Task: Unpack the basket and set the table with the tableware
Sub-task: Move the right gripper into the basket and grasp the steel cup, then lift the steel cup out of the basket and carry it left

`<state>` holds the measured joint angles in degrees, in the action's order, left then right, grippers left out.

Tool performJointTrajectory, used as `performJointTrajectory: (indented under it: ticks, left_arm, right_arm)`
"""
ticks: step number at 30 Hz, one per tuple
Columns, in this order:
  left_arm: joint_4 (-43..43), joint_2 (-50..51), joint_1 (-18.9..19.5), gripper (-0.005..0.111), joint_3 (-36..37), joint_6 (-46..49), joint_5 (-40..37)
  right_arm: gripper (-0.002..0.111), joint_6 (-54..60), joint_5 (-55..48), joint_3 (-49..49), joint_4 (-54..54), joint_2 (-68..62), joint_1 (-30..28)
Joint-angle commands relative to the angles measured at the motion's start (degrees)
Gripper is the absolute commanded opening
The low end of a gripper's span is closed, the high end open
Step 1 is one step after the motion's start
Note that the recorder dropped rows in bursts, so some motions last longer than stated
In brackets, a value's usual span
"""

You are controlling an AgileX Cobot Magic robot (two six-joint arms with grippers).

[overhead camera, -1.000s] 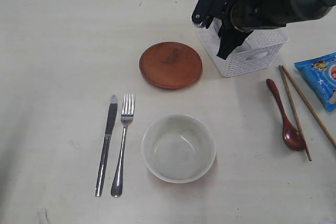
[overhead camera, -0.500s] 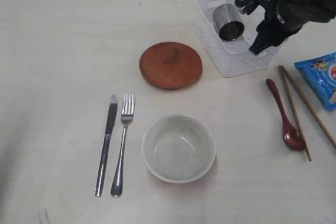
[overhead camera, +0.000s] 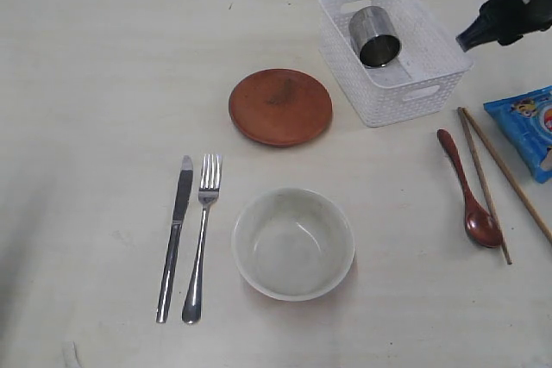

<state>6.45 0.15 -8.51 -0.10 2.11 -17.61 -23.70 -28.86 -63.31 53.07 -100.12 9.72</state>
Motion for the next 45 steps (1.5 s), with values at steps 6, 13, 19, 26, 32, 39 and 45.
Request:
performJointTrajectory:
  ticks: [6, 13, 19, 26, 32, 39, 45]
  left_arm:
    - [-0.68, -0.15, 0.31, 0.0, 0.1, -0.2, 0.45]
    - [-0.68, -0.15, 0.31, 0.0, 0.1, -0.2, 0.45]
    - [-0.68, -0.15, 0.31, 0.0, 0.1, -0.2, 0.45]
    - [-0.68, -0.15, 0.31, 0.0, 0.1, -0.2, 0.45]
    - [-0.68, -0.15, 0.31, 0.0, 0.1, -0.2, 0.45]
    - [-0.68, -0.15, 0.31, 0.0, 0.1, -0.2, 0.45]
    - [-0.68, -0.15, 0.31, 0.0, 0.1, -0.2, 0.45]
  right_arm:
    - [0.029, 39.82, -9.73, -17.72, -67.78, -4.39, -1.3]
    - [0.051, 21.83, -16.56, -20.07, -88.65, -13.52, -4.24]
    - [0.051, 24.25, 12.89, -4.52, -104.43, -10.98, 0.07]
    - [0.051, 25.08, 19.25, -4.63, -110.0, -12.93, 1.09]
    - [0.051, 25.26, 18.25, -4.63, -113.15, -14.78, 1.29]
    - [0.051, 25.82, 13.78, -6.62, -113.61, -14.14, 1.29]
    - [0.051, 24.75, 12.68, -5.91, -112.5, -11.46, 1.84]
